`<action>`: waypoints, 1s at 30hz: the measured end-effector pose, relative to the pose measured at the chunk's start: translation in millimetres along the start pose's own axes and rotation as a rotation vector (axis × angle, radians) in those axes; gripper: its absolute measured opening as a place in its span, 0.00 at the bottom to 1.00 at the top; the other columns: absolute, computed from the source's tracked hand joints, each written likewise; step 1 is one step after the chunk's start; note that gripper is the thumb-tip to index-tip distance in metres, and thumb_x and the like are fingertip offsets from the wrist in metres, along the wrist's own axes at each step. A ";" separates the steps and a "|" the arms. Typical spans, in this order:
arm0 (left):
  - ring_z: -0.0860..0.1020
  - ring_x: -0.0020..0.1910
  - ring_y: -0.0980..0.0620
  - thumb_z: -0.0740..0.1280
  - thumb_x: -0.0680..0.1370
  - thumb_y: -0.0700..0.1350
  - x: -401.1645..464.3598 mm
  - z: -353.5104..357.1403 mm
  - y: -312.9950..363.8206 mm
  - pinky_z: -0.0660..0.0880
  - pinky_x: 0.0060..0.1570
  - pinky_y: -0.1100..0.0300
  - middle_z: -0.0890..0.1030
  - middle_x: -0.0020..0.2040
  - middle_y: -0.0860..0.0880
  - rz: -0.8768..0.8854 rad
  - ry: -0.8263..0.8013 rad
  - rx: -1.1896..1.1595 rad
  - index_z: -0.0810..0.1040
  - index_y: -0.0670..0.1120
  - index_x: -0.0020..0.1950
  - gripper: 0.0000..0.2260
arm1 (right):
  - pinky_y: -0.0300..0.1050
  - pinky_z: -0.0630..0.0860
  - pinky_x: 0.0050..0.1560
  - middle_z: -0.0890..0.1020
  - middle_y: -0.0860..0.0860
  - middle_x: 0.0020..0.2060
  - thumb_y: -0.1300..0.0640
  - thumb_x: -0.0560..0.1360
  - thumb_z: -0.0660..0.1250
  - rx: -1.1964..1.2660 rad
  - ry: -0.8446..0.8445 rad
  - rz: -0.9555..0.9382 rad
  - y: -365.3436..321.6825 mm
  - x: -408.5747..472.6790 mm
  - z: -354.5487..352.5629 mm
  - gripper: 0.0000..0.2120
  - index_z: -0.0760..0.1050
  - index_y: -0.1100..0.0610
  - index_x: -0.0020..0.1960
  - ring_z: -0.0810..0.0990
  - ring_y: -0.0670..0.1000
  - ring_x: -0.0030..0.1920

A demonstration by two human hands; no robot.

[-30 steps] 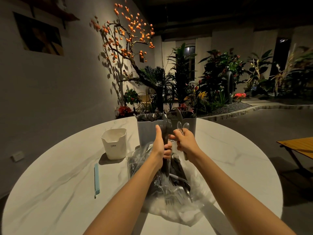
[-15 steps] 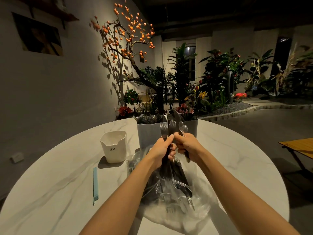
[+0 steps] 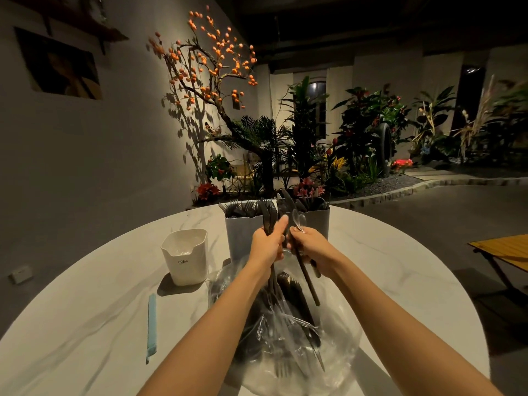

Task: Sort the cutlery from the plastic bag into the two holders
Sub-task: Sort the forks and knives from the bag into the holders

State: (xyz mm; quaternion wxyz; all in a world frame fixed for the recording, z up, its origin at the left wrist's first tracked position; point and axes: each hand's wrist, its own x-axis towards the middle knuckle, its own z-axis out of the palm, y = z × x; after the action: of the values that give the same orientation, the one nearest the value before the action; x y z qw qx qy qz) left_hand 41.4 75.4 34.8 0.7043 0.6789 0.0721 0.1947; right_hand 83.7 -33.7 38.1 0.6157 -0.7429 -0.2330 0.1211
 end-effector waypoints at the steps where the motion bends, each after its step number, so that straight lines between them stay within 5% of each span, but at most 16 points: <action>1: 0.68 0.23 0.58 0.68 0.78 0.51 0.1 2.0 0.5 0.66 0.26 0.65 0.71 0.24 0.55 0.009 0.011 0.012 0.77 0.45 0.41 0.12 | 0.37 0.63 0.30 0.74 0.49 0.31 0.51 0.84 0.52 0.025 -0.026 -0.002 -0.1 0.1 -0.9 0.16 0.72 0.56 0.44 0.70 0.46 0.32; 5: 0.70 0.19 0.60 0.69 0.78 0.45 2.6 7.8 6.9 0.66 0.21 0.67 0.74 0.27 0.50 -0.001 0.113 -0.093 0.77 0.43 0.41 0.08 | 0.41 0.69 0.39 0.77 0.50 0.33 0.51 0.84 0.52 0.052 -0.158 0.013 3.7 0.9 -7.1 0.16 0.75 0.57 0.47 0.74 0.47 0.34; 9: 0.73 0.30 0.56 0.69 0.77 0.50 9.2 6.0 7.6 0.72 0.28 0.66 0.75 0.34 0.48 -0.024 0.183 -0.144 0.79 0.45 0.46 0.08 | 0.43 0.74 0.46 0.78 0.52 0.34 0.52 0.84 0.53 0.119 -0.337 0.070 8.6 -3.4 -19.5 0.15 0.74 0.60 0.55 0.76 0.48 0.36; 15: 0.64 0.20 0.61 0.69 0.77 0.50 13.0 1.5 9.5 0.62 0.21 0.68 0.66 0.24 0.54 -0.004 0.116 -0.107 0.78 0.45 0.41 0.09 | 0.43 0.74 0.42 0.70 0.50 0.31 0.51 0.84 0.51 0.189 -0.592 0.185 9.4 -10.1 -24.7 0.16 0.73 0.59 0.53 0.69 0.47 0.31; 21: 0.60 0.16 0.59 0.71 0.76 0.44 17.9 -2.6 7.4 0.57 0.19 0.67 0.63 0.18 0.54 -0.051 0.046 -0.157 0.68 0.46 0.31 0.16 | 0.39 0.70 0.34 0.70 0.50 0.31 0.48 0.84 0.50 0.165 -0.583 0.183 9.5 -10.8 -24.4 0.18 0.72 0.60 0.53 0.65 0.46 0.29; 30: 0.64 0.22 0.58 0.66 0.79 0.42 24.1 -6.0 11.6 0.61 0.20 0.68 0.69 0.28 0.50 0.003 0.193 -0.201 0.75 0.44 0.42 0.06 | 0.37 0.63 0.32 0.69 0.50 0.31 0.49 0.84 0.51 0.187 -0.434 0.165 17.6 -8.2 -32.0 0.16 0.71 0.59 0.51 0.63 0.45 0.29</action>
State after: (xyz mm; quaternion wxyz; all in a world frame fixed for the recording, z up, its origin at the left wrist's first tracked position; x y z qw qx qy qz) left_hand 59.2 89.9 49.8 0.7581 0.5834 0.1186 0.2661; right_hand 95.0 -67.6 26.9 0.6055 -0.6557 -0.2861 0.3488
